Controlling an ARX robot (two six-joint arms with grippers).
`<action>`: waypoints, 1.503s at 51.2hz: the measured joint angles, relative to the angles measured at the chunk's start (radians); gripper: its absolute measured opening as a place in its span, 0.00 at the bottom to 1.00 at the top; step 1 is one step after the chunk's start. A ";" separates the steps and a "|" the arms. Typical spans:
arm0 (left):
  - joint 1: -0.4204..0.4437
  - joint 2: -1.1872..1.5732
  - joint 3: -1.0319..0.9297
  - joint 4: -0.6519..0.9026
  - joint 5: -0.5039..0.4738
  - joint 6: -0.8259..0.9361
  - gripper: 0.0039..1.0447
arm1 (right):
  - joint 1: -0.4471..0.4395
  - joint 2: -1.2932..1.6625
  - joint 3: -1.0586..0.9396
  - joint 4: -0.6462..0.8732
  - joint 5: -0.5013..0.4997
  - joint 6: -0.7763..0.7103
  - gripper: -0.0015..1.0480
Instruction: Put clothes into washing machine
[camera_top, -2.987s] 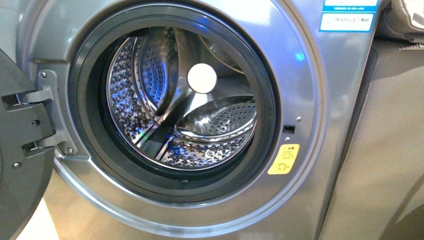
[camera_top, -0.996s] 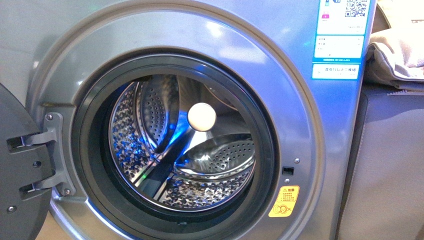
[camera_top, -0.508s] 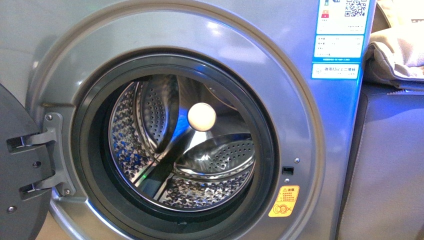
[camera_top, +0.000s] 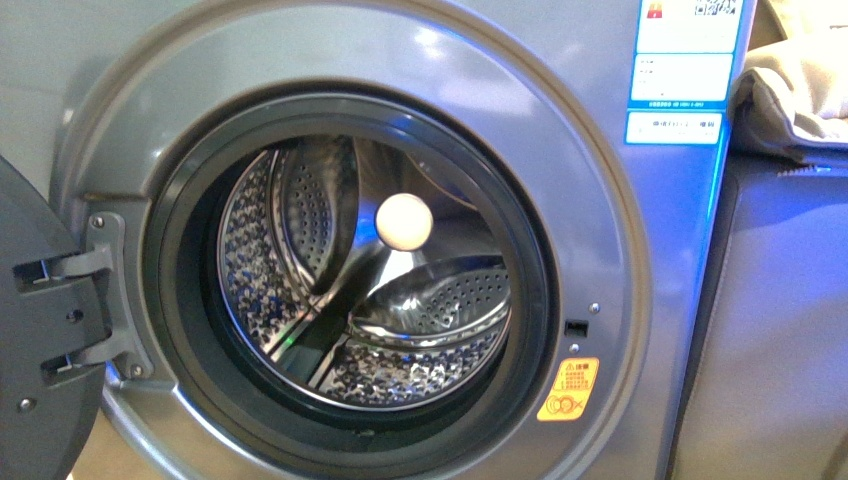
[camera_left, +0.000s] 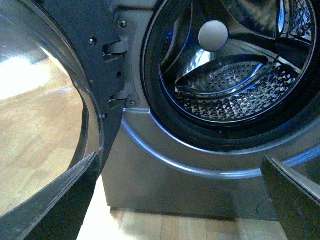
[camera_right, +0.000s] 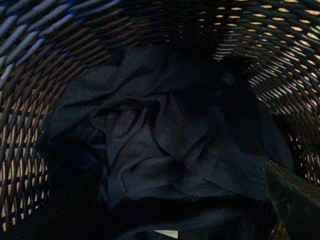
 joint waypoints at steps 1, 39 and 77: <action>0.000 0.000 0.000 0.000 0.000 0.000 0.94 | 0.002 0.008 0.003 0.004 0.002 0.003 0.93; 0.000 0.000 0.000 0.000 0.000 0.000 0.94 | 0.042 0.343 0.142 0.095 0.057 0.099 0.93; 0.000 0.000 0.000 0.000 0.000 0.000 0.94 | 0.020 0.504 0.227 0.116 0.056 0.094 0.93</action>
